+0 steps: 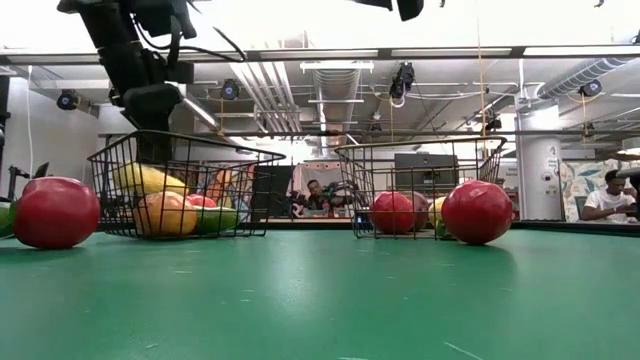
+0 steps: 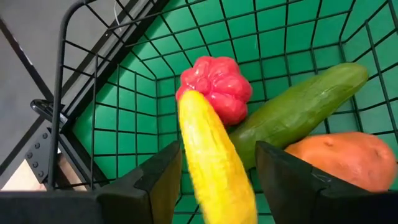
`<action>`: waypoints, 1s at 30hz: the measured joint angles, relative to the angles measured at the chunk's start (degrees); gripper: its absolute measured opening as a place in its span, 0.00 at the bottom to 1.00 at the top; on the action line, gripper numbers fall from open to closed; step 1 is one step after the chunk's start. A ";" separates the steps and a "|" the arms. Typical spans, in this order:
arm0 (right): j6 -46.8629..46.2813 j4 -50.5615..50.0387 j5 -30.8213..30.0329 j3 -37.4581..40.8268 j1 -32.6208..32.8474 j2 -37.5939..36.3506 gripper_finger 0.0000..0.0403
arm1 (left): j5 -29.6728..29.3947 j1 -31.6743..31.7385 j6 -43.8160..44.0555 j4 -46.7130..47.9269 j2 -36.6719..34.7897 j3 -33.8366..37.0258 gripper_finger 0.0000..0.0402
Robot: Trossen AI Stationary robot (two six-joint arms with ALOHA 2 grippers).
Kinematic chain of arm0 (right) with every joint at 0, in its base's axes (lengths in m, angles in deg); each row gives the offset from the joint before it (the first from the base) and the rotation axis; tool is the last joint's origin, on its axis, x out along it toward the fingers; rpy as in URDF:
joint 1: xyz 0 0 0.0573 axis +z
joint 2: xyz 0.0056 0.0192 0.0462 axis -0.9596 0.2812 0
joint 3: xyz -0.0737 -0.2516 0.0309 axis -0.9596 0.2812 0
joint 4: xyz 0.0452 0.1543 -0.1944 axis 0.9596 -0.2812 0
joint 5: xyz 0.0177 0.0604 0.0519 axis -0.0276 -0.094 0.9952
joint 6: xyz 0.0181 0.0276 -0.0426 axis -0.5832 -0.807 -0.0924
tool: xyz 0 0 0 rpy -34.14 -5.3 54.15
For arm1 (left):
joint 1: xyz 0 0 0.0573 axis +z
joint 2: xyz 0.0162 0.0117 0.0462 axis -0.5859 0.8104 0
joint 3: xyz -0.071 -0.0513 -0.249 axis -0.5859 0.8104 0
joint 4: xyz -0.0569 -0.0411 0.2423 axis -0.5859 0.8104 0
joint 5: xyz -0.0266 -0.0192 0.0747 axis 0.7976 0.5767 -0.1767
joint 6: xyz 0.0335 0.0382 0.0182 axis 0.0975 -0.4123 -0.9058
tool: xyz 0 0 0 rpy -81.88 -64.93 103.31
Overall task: Sort produce into baskets
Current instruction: Put the yellow corn into the black wire basket, then put the left yellow lemon into the gold wire basket
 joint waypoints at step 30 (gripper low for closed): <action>-40.74 -37.01 9.37 0.02 -2.92 -3.41 0.64 | 1.99 -37.48 -1.43 -23.89 -3.69 0.00 0.47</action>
